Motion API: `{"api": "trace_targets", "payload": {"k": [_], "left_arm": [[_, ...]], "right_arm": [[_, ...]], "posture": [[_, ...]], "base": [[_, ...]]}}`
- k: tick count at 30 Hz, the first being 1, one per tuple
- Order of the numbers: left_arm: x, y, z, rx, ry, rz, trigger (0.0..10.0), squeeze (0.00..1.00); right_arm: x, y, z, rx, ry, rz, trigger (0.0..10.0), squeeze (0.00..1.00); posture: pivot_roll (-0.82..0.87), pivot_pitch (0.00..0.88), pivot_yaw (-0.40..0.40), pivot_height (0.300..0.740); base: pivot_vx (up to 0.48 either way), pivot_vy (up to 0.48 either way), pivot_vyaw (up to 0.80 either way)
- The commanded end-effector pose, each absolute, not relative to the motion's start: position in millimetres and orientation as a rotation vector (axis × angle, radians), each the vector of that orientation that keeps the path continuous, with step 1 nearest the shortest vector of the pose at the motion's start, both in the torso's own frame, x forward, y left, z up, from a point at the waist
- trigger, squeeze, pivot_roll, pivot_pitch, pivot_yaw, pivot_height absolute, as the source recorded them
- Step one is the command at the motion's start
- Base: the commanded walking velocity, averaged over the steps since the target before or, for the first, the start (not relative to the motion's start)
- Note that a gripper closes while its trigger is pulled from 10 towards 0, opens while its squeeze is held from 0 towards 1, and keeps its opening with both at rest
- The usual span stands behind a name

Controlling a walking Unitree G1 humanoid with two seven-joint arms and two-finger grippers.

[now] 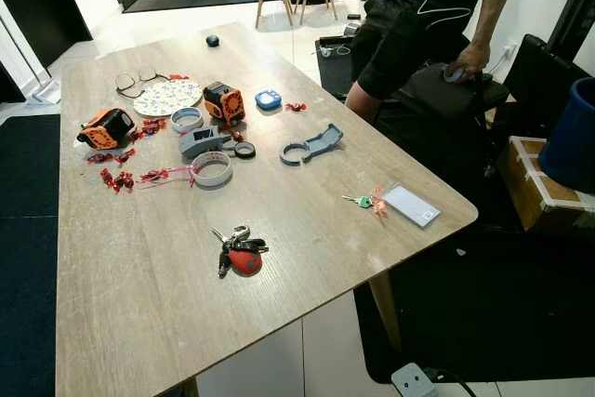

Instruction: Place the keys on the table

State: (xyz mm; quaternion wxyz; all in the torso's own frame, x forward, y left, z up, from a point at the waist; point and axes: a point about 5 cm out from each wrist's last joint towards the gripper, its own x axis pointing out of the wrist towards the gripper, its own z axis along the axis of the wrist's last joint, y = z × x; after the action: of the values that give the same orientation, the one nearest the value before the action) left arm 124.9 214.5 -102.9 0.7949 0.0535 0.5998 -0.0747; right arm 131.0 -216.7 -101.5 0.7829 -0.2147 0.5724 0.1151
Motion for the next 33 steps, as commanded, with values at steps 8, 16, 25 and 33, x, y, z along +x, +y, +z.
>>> {"api": "trace_targets", "payload": {"k": [8, 16, 25, 33], "left_arm": [[124.2, 218.6, -102.3, 0.135, 1.295, -0.159, 10.0, 0.00], [124.6, 218.9, -102.2, 0.141, 1.292, -0.158, 10.0, 0.00], [124.9, 217.7, -102.1, 0.137, 1.295, -0.185, 10.0, 0.00], [124.8, 217.8, -102.0, 0.138, 1.297, -0.188, 10.0, 0.00]], "right_arm": [[138.4, -171.7, -105.6, -0.424, 1.214, 0.310, 10.0, 0.00], [137.1, -173.7, -105.8, -0.427, 1.217, 0.307, 10.0, 0.00], [123.1, -226.2, -101.8, -0.453, 1.254, 0.257, 10.0, 0.00], [116.5, -214.4, -106.2, -0.442, 1.258, 0.270, 10.0, 0.00]], "posture": [[-0.10, 0.028, 0.105, 0.740], [-0.10, 0.028, 0.105, 0.740], [-0.10, 0.032, 0.107, 0.740], [-0.10, 0.032, 0.107, 0.740]], "base": [[0.000, -0.145, 0.00], [0.000, 0.000, 0.00], [0.000, -0.293, 0.00], [0.000, -0.463, 0.00]]}}
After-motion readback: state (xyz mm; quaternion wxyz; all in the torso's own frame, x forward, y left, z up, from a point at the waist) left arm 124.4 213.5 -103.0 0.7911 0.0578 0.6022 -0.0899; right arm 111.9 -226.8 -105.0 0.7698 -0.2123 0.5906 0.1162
